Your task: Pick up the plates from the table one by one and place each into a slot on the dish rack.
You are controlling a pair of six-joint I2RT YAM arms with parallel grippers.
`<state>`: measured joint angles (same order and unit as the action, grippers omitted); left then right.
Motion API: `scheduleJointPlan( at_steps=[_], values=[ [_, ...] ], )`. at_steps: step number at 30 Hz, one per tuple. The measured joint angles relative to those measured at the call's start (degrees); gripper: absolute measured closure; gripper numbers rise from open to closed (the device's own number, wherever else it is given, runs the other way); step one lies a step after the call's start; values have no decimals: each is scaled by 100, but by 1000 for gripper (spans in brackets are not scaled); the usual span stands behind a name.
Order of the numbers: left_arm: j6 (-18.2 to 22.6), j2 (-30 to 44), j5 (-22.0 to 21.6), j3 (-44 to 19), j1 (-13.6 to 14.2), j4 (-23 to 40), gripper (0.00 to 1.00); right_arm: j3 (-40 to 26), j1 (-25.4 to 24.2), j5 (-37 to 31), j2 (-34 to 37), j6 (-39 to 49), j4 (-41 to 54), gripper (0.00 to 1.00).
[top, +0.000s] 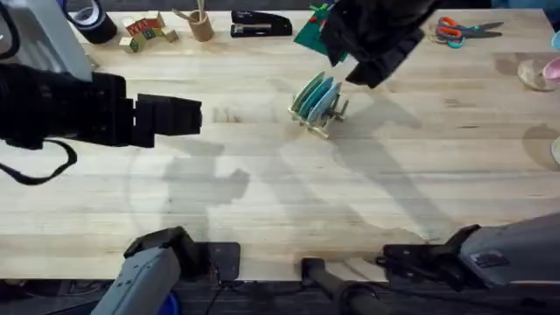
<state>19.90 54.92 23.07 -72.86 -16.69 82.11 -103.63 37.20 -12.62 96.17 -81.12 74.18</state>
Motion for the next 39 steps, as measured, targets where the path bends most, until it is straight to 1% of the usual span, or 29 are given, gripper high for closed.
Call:
scheduleJointPlan(
  at_steps=[2, 5, 7, 9, 11, 14, 21, 28, 34, 35, 39],
  values=[
    [0, 0, 0, 0, 0, 0, 6, 0, 28, 1, -168, 50, 76, 624],
    [0, 0, 0, 0, 0, 0, 6, 0, 71, 1, -416, 256, 102, 456],
    [0, 0, 0, 0, 0, 0, 6, 0, 95, 2, -583, 526, 111, 282],
    [0, 0, 0, 0, 0, 0, 6, 0, 104, 2, -740, 875, 152, 157],
    [0, 0, 0, 0, 0, 0, 6, 0, 104, 1, -877, 1246, 268, 80],
    [0, 0, 0, 0, 0, 0, 7, 0, 104, -53, -1048, 1795, 541, 17],
    [0, 0, 0, 0, 0, 0, 7, 0, 25, -259, -1452, 3290, 950, 7],
    [0, 0, 0, 0, 0, 0, 6, 0, -163, -282, -2005, 4820, 1462, 7],
    [1, 0, 0, 0, 0, 0, 8, 0, -165, -282, -2437, 5802, 1652, 7],
    [0, 0, 0, 0, 0, 0, 7, 0, -165, -282, -2633, 6162, 1749, 7],
    [0, 0, 0, 0, 0, 0, 7, 2, -165, -282, -2897, 6485, 1839, 8]
  ],
)
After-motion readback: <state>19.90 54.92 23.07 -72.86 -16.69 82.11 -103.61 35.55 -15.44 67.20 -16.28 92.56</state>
